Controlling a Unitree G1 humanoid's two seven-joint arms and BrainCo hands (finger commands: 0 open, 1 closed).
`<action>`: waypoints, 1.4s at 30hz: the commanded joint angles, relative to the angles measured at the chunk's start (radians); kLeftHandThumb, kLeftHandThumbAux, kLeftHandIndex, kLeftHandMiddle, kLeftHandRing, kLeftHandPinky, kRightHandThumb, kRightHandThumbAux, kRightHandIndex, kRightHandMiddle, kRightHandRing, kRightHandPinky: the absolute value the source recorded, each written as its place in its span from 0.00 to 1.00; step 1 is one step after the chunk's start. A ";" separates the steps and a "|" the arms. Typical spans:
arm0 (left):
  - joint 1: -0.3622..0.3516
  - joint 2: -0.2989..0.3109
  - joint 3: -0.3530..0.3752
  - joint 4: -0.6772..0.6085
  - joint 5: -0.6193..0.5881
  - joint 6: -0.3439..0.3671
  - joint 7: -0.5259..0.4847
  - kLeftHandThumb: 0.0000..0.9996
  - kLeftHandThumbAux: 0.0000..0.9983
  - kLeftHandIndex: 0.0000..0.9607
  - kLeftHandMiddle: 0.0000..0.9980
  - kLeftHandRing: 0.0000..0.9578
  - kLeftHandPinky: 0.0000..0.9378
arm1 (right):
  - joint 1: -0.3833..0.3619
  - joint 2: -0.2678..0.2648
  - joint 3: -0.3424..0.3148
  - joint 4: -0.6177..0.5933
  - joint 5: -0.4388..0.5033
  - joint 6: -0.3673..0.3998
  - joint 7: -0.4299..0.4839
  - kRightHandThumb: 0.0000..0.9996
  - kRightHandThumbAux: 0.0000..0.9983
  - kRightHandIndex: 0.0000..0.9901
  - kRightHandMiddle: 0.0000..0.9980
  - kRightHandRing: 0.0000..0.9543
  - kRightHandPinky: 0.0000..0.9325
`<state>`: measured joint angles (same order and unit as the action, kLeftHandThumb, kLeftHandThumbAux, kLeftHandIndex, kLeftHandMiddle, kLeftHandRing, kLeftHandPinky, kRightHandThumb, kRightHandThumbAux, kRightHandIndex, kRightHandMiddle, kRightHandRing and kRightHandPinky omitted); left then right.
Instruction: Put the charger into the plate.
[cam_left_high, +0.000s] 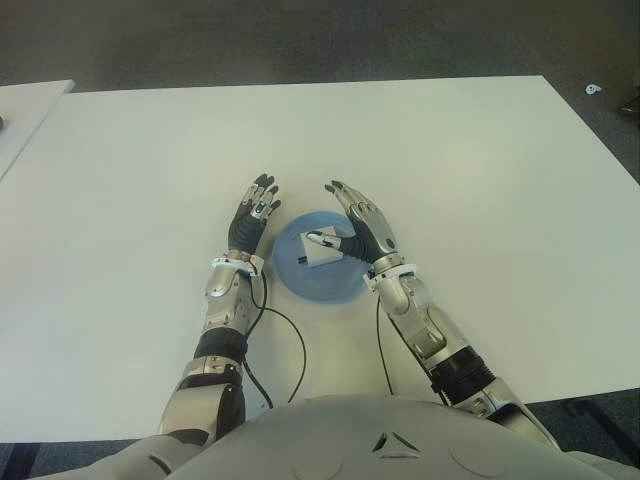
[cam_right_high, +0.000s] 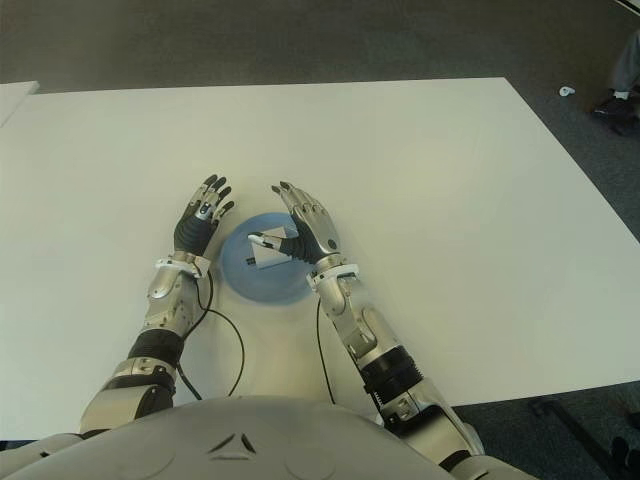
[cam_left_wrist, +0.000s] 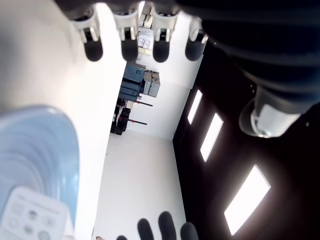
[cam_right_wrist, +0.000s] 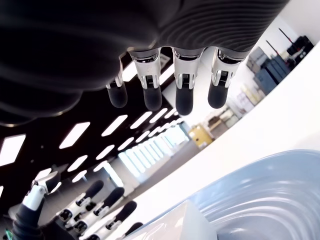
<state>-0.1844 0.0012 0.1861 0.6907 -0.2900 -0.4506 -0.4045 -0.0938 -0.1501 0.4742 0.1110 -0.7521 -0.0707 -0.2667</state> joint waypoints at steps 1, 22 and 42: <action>0.027 0.001 -0.001 0.028 0.012 0.014 0.006 0.00 0.45 0.00 0.07 0.07 0.06 | 0.010 -0.010 -0.017 -0.026 0.003 0.008 0.013 0.35 0.15 0.00 0.01 0.00 0.00; -0.012 0.019 0.025 0.082 -0.014 0.045 -0.014 0.02 0.45 0.00 0.08 0.07 0.05 | -0.039 0.024 -0.448 0.171 0.590 -0.102 0.127 0.18 0.58 0.00 0.00 0.00 0.00; -0.028 0.056 0.048 0.127 -0.017 0.023 -0.056 0.01 0.49 0.00 0.08 0.08 0.06 | -0.137 0.030 -0.594 0.588 0.800 -0.334 0.300 0.05 0.80 0.01 0.01 0.00 0.00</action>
<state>-0.2372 0.0537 0.2255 0.7784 -0.3015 -0.4499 -0.4470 -0.2307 -0.1374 -0.1152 0.6626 0.0319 -0.4034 0.0199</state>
